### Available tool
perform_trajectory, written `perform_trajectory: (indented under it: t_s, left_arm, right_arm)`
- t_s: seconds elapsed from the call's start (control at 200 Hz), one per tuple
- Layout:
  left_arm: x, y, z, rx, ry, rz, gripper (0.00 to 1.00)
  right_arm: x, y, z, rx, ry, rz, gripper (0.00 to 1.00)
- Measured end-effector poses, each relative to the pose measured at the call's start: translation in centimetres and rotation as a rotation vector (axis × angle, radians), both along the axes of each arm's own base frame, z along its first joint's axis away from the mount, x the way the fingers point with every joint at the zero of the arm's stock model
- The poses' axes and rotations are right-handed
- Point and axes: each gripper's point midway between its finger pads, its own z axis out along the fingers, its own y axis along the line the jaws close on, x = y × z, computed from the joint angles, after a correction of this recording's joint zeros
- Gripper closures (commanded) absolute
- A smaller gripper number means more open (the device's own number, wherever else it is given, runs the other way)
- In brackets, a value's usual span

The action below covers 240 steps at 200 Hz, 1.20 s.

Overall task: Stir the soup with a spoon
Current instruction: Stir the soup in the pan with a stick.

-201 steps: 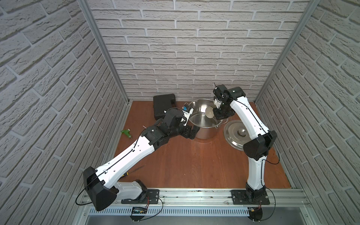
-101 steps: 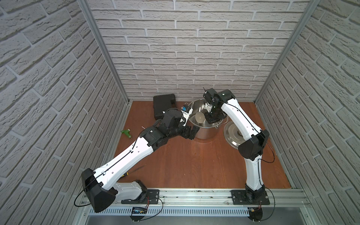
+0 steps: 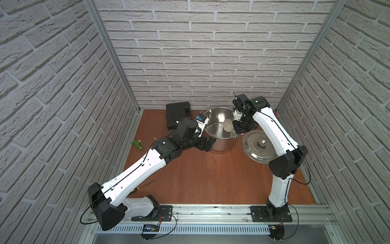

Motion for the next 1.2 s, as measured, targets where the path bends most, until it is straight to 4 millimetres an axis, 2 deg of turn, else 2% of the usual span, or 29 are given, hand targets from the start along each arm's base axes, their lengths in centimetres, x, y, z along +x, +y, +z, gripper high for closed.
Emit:
perform_trajectory:
  t_s: [0.265, 0.47, 0.625, 0.77, 0.925, 1.115, 1.2]
  left_arm:
    - [-0.3, -0.1, 0.1, 0.005, -0.010, -0.025, 0.02]
    - [-0.5, -0.4, -0.1, 0.032, -0.030, -0.074, 0.02]
    - [-0.6, -0.9, -0.7, 0.063, -0.031, -0.116, 0.02]
    - [-0.5, -1.4, -1.5, 0.101, -0.028, -0.152, 0.02]
    - [-1.4, -2.7, -2.1, 0.156, -0.064, -0.216, 0.02]
    - [-1.8, -3.6, -2.7, 0.194, -0.082, -0.257, 0.02]
    - [-1.8, -3.8, -3.1, 0.205, -0.080, -0.261, 0.02]
  right_arm:
    - [3.2, 2.5, -0.2, 0.048, -0.038, 0.022, 0.98]
    - [2.7, 5.0, -0.7, 0.071, -0.019, 0.074, 0.98]
    - [1.7, 5.6, -1.2, 0.061, 0.013, 0.098, 0.98]
    - [0.3, 4.6, -2.1, 0.026, 0.060, 0.094, 0.98]
    - [-0.4, 2.4, -1.3, 0.011, 0.054, 0.061, 0.98]
    - [0.2, -0.1, 0.0, 0.002, 0.003, 0.009, 0.98]
    - [1.0, -0.2, 0.0, 0.008, -0.003, 0.002, 0.98]
